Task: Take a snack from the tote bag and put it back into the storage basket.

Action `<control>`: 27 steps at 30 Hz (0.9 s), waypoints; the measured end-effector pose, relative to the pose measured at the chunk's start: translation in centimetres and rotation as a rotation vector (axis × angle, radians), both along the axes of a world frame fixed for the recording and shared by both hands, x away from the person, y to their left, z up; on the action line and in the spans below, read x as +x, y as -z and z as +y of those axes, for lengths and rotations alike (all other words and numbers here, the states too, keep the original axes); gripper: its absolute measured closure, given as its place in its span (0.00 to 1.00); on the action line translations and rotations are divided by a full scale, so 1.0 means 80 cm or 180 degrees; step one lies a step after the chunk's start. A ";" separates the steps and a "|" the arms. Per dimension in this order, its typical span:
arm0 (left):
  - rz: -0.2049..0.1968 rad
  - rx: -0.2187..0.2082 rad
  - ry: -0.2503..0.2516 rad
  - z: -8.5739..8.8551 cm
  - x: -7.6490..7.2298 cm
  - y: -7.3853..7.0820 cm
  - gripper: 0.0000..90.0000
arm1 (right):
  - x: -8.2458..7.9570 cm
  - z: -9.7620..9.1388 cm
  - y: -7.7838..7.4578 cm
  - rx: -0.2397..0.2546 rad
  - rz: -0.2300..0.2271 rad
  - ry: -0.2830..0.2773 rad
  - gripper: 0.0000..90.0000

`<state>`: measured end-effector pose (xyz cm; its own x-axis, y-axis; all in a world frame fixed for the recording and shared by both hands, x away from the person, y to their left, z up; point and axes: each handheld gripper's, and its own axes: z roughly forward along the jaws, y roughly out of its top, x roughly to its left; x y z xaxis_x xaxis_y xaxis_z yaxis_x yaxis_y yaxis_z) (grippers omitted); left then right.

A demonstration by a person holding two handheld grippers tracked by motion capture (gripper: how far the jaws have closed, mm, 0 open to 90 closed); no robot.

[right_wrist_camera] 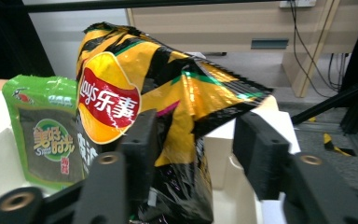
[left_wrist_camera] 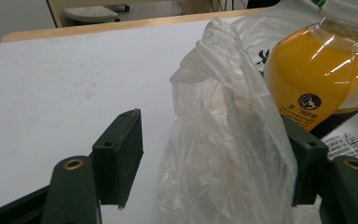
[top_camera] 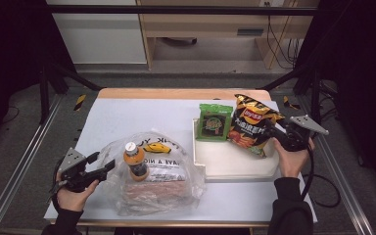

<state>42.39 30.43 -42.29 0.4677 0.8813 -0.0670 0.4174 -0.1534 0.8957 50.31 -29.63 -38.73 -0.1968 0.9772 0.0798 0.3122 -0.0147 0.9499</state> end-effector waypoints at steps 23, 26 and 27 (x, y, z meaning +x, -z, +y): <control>0.0009 -0.0005 -0.0038 0.004 0.001 0.001 0.37 | -0.002 0.032 0.019 -0.0131 0.0422 0.0206 1.00; 0.0020 0.0003 -0.0030 0.002 0.001 0.002 0.37 | 0.011 0.028 0.021 -0.0115 0.0461 0.0301 1.00; 0.0026 0.0009 -0.0024 0.002 0.002 0.003 0.37 | 0.015 0.027 0.021 -0.0120 0.0495 0.0335 1.00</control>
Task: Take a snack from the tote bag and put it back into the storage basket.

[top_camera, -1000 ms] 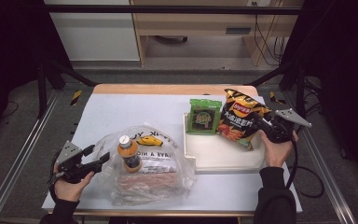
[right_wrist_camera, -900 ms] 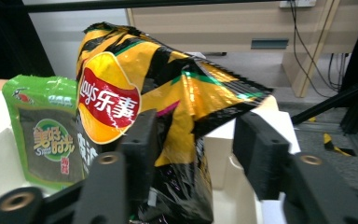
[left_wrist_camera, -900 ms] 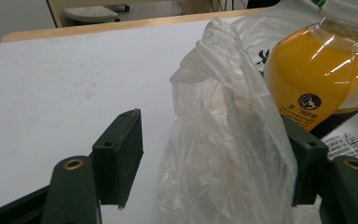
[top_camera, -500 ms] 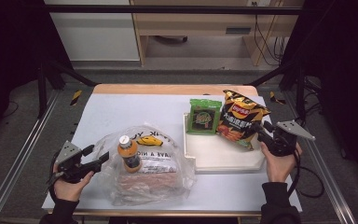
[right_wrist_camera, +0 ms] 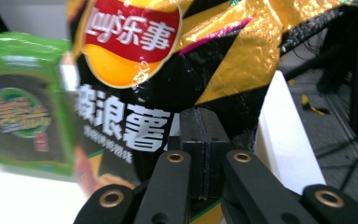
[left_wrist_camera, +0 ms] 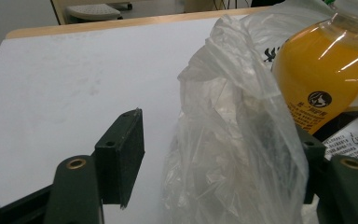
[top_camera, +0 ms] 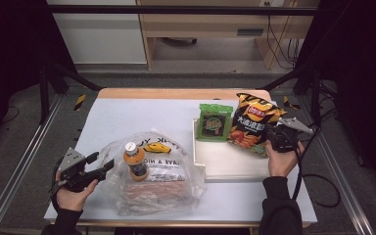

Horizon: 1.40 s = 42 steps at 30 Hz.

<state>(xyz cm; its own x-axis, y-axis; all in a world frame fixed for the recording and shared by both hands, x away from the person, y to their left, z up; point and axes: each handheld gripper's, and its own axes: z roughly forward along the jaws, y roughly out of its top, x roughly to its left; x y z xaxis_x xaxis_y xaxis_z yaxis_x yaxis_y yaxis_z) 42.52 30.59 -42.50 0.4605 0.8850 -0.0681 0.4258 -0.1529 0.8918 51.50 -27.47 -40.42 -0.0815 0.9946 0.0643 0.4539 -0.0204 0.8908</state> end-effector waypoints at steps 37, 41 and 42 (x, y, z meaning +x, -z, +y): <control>-0.0137 -0.0070 0.0025 0.001 -0.010 -0.016 0.37 | -0.060 0.022 -0.028 0.0244 -0.0557 -0.0668 0.53; -0.0173 -0.0092 0.0030 0.003 -0.013 -0.022 0.39 | -0.071 0.033 -0.028 0.0196 -0.0537 -0.0797 0.50; -0.0189 -0.0097 0.0025 0.003 -0.013 -0.024 0.39 | -0.074 0.037 -0.027 0.0202 -0.0520 -0.0847 0.49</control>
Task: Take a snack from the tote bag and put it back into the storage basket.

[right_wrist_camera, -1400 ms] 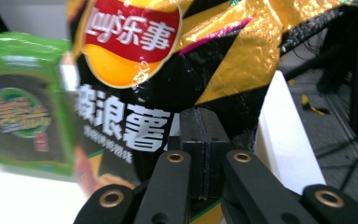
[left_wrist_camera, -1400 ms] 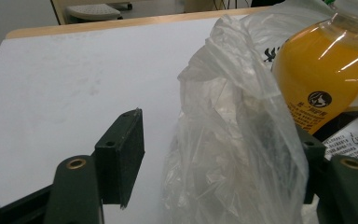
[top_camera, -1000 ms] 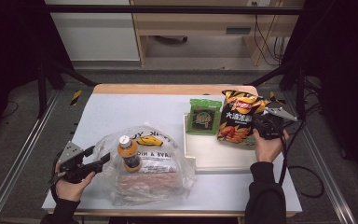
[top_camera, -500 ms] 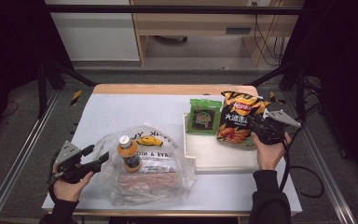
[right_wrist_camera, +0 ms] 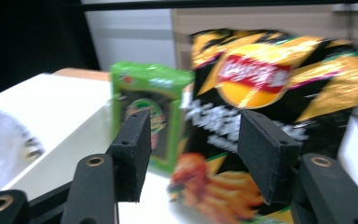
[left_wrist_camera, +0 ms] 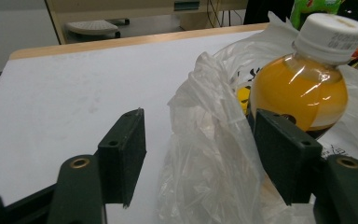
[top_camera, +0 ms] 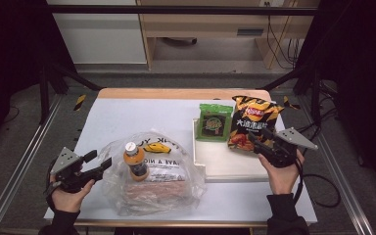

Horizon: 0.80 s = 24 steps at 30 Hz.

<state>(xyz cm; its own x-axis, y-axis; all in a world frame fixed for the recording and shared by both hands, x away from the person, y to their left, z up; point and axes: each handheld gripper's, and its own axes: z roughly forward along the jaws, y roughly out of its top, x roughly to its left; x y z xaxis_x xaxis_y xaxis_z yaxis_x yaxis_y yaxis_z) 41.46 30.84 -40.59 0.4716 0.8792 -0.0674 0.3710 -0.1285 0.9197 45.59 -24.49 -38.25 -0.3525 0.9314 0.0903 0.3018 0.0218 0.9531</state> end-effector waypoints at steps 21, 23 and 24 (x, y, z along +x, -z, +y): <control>-0.0123 -0.0062 0.0241 -0.021 -0.018 -0.022 0.64 | -0.036 0.149 0.006 -0.0074 0.0045 -0.1298 0.47; -0.0077 -0.0057 0.0276 -0.026 -0.018 -0.020 0.68 | -0.036 0.161 0.011 -0.0114 0.0084 -0.1412 0.48; -0.0068 -0.0038 0.0299 -0.029 -0.018 -0.018 0.70 | -0.036 0.167 0.014 -0.0114 0.0108 -0.1449 0.48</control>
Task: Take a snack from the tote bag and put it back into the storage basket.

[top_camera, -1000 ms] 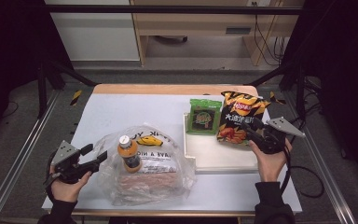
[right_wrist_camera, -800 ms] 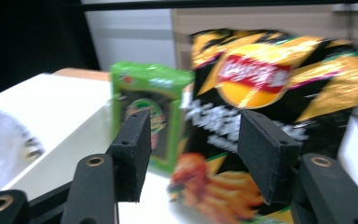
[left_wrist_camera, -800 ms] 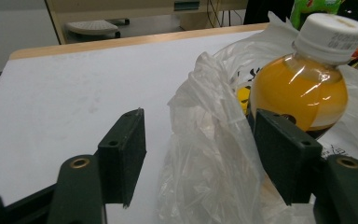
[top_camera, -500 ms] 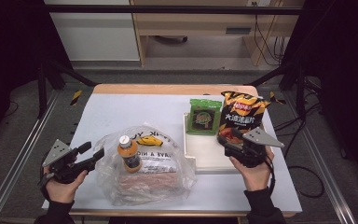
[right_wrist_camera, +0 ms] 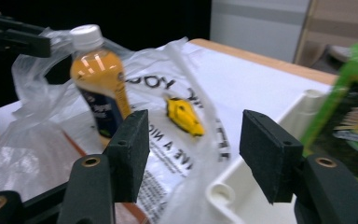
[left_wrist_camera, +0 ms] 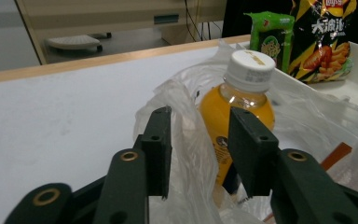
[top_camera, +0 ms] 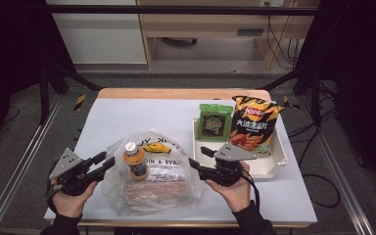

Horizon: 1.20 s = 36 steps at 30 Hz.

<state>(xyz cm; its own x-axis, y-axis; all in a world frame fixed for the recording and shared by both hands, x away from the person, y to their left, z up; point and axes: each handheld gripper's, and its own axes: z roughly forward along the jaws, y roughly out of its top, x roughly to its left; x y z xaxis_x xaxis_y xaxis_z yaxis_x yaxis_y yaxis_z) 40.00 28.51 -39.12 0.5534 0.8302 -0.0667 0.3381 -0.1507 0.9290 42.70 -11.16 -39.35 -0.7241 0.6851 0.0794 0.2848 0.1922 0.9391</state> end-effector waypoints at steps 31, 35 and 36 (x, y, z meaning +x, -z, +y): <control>-0.0160 -0.0095 0.0164 -0.018 -0.027 -0.031 0.67 | -0.012 0.056 0.028 -0.0312 0.0171 -0.0506 0.88; 0.0115 0.0079 0.0262 -0.037 -0.020 -0.006 0.80 | -0.012 0.058 0.033 -0.0408 0.0207 -0.0478 0.93; 0.0208 0.0098 0.0262 -0.040 -0.017 0.002 0.83 | -0.012 0.059 0.035 -0.0437 0.0226 -0.0489 0.94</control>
